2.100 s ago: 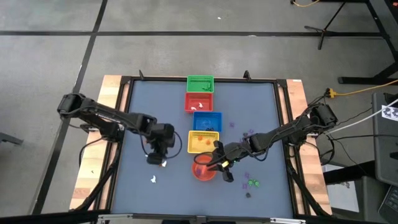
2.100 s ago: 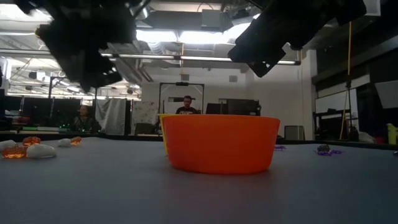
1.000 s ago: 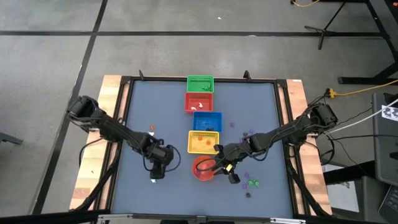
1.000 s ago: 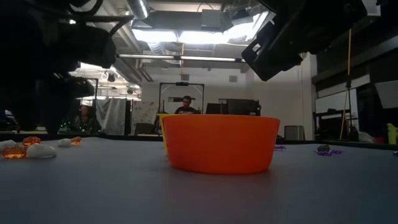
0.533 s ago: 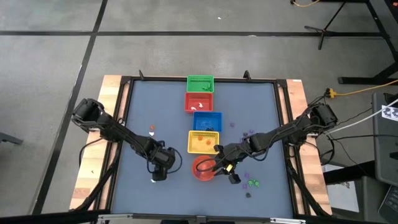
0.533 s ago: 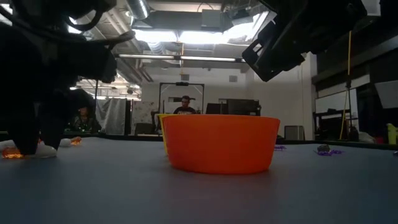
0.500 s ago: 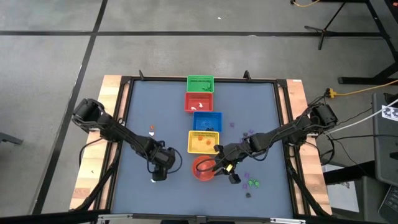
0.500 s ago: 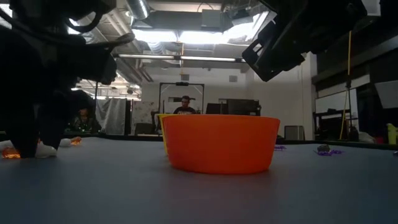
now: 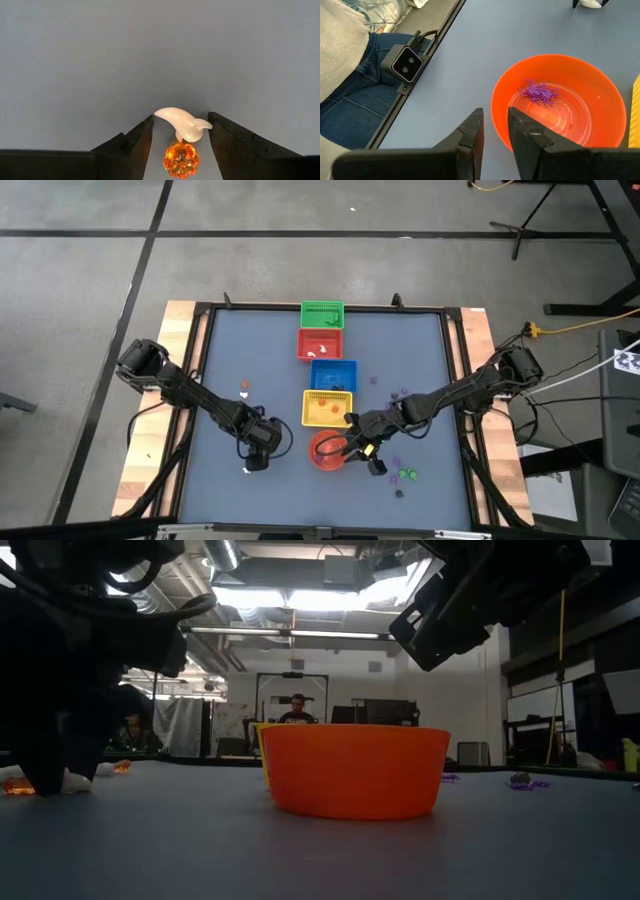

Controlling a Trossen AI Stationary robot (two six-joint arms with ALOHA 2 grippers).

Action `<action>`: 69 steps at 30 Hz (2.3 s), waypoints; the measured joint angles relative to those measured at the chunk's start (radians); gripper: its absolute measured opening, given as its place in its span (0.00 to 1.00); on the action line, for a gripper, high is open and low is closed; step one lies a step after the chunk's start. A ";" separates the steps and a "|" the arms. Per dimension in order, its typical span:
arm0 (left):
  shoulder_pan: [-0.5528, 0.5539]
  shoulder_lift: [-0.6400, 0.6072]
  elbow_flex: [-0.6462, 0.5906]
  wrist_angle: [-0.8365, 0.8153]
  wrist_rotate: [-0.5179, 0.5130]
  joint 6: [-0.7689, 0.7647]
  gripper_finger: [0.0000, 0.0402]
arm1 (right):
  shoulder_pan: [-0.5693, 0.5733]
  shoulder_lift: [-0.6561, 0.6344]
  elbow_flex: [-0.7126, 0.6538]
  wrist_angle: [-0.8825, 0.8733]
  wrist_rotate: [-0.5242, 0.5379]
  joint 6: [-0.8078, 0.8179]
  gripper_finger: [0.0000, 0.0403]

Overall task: Sort Halloween decoration
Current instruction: Put the white ghost toy into the red bin

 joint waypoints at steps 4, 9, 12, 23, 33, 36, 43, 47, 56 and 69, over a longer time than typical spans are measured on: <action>0.000 0.001 -0.001 -0.004 -0.005 -0.001 0.40 | 0.000 0.000 0.000 0.000 0.000 0.000 0.21; 0.000 0.001 -0.002 -0.007 -0.009 -0.001 0.36 | 0.000 0.000 0.000 0.000 0.000 0.000 0.21; 0.000 0.001 -0.002 -0.008 -0.010 -0.001 0.34 | 0.000 0.000 0.000 0.000 0.000 0.000 0.21; 0.001 0.002 -0.003 -0.009 -0.012 -0.001 0.29 | 0.000 0.000 0.000 0.000 0.000 0.000 0.21; 0.001 0.002 -0.003 -0.009 -0.012 -0.001 0.24 | 0.000 0.000 0.000 0.000 0.000 0.000 0.21; 0.001 0.002 -0.003 -0.009 -0.012 -0.001 0.24 | 0.000 0.000 0.000 0.000 0.000 0.000 0.21; 0.001 0.002 -0.003 -0.009 -0.011 -0.001 0.23 | 0.000 0.000 0.000 0.000 0.000 0.000 0.21; 0.001 0.002 -0.003 -0.008 -0.011 -0.001 0.23 | 0.000 0.000 0.000 0.000 0.000 0.000 0.21; 0.001 0.002 -0.003 -0.008 -0.010 -0.001 0.23 | 0.000 0.000 0.000 0.001 0.000 0.000 0.21; 0.001 0.002 -0.003 -0.008 -0.009 -0.003 0.23 | 0.000 0.000 0.000 0.001 0.000 0.000 0.21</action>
